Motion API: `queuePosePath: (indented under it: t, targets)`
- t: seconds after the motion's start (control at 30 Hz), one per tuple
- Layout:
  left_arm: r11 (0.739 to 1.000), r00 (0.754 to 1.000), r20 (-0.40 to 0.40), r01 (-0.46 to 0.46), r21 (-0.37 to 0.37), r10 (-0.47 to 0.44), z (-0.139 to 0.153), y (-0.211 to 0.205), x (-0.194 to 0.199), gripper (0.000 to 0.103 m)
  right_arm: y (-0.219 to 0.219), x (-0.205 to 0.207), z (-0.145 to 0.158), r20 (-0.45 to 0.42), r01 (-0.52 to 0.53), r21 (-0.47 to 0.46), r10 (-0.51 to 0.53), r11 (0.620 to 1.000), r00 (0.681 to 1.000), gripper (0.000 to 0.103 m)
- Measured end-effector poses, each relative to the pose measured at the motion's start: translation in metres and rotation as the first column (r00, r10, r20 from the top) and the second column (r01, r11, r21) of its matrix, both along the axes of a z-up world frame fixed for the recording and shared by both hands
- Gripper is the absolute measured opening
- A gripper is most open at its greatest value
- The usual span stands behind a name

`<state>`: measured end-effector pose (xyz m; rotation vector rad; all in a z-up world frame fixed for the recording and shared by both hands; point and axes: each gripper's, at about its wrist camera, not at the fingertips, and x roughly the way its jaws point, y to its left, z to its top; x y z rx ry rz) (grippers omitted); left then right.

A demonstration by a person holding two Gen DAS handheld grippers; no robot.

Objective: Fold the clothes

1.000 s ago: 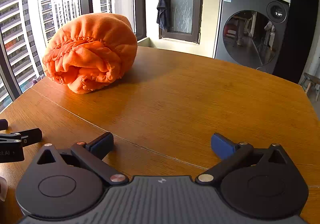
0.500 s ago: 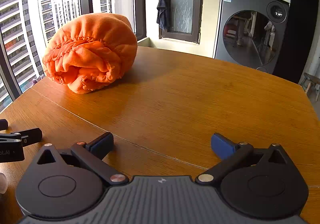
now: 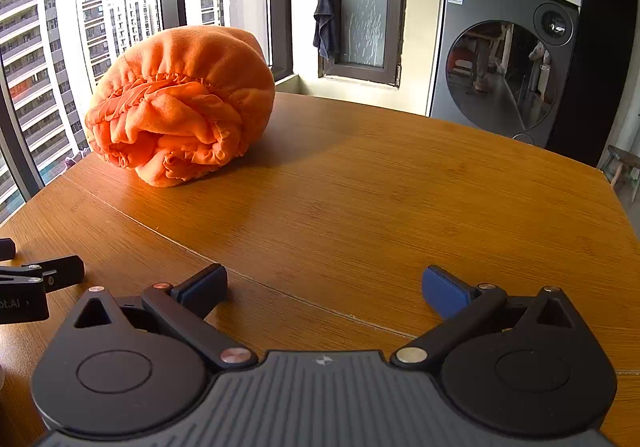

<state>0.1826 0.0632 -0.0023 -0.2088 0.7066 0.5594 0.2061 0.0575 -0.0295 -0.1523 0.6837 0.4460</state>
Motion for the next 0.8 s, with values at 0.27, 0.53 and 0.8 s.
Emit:
queuePosePath:
  t: [0.27,0.53,0.8]
  targets:
    - [1.0,1.0,0.002,-0.003,0.0,0.003,-0.0001,0.0005,0.0001,0.103,0.0012,0.0002,-0.0001,0.0,0.0,-0.001,0.0,1.0,1.0,0.103]
    - [1.0,1.0,0.002,-0.008,0.0,0.008,-0.0001,-0.0005,-0.0001,0.103,-0.0007,-0.0002,0.0002,0.0,0.0,0.0,0.0,1.0,1.0,0.103]
    - [1.0,1.0,0.001,-0.014,0.002,0.014,0.0,-0.0007,-0.0004,0.103,-0.0013,-0.0002,0.0005,0.0,-0.002,-0.001,0.002,1.0,1.0,0.103]
